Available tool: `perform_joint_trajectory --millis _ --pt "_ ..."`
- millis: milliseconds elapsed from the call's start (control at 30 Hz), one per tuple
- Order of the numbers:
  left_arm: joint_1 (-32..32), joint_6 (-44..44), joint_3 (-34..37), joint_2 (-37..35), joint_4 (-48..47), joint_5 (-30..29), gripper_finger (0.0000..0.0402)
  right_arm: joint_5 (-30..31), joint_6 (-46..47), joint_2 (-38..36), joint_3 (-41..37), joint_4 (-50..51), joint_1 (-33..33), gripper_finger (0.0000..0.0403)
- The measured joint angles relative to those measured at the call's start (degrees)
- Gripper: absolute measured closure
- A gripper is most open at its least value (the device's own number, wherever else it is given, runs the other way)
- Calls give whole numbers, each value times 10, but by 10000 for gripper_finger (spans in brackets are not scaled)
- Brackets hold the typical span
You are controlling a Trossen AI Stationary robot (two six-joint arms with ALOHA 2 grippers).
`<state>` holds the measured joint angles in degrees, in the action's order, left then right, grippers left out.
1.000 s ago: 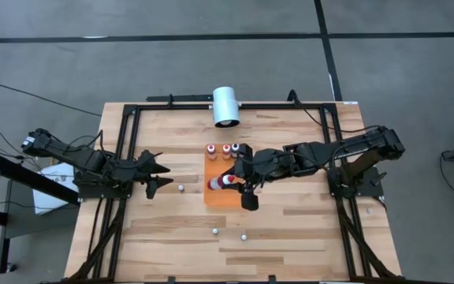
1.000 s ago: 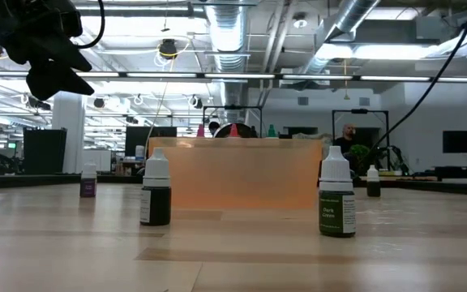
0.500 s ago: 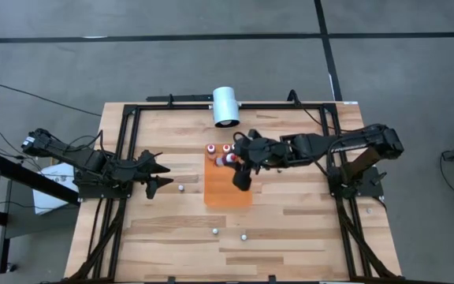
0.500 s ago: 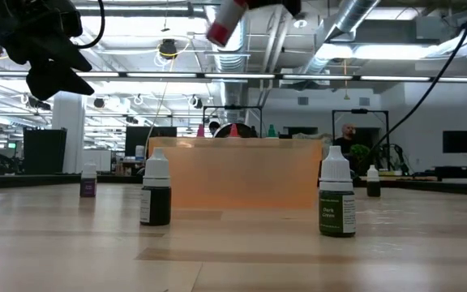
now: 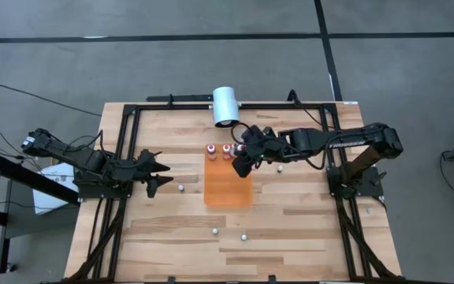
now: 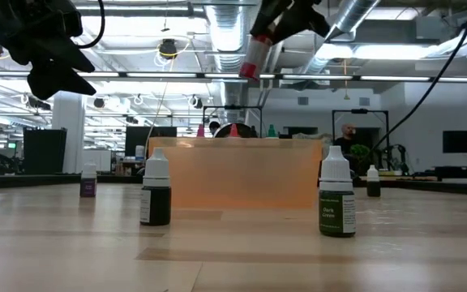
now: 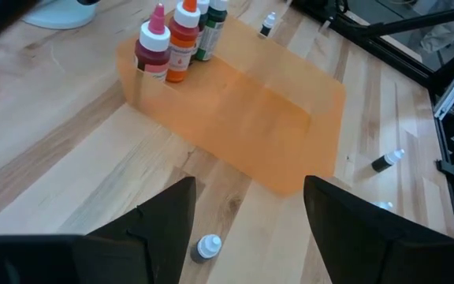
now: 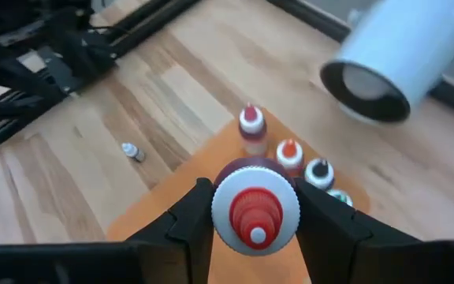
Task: Pick & Place food coloring
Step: Put the large red food coloring bottle into the bin
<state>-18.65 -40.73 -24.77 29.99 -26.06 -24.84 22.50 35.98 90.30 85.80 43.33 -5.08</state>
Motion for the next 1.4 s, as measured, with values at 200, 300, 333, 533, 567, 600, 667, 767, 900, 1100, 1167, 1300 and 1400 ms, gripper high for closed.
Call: perform_joint_trajectory --millis 200,300,333,533,567,600,667,767,900,1100,1167,1300,1400 --pt "0 0 0 0 0 0 173 -1 51 43 1 27 -8 266" --pt "0 0 0 0 -1 -5 173 -8 71 75 -1 54 -13 262" --pt "0 0 0 0 -1 -8 173 -11 73 87 -1 45 -13 260" --pt "0 0 0 5 -2 -16 173 -15 81 139 0 51 -12 261" --pt "0 -1 0 6 -2 -16 173 -15 81 145 0 52 -12 263" --pt "0 -1 0 6 -2 -16 173 -14 81 152 0 52 -12 264" --pt "0 0 0 8 -2 -16 173 -14 81 161 0 48 -13 265" --pt "0 0 0 9 -3 -16 173 -11 85 175 2 34 -13 260" --pt "0 0 0 9 -3 -15 173 3 94 197 5 35 -13 254" --pt "0 0 0 13 -4 -14 173 2 105 230 4 37 -13 261" --pt "0 1 0 15 -1 -14 173 1 106 237 4 37 -13 260" --pt "0 1 0 15 -3 -14 173 7 116 243 5 36 -13 251" --pt "0 1 0 15 -3 -14 173 26 121 244 5 37 -13 249"
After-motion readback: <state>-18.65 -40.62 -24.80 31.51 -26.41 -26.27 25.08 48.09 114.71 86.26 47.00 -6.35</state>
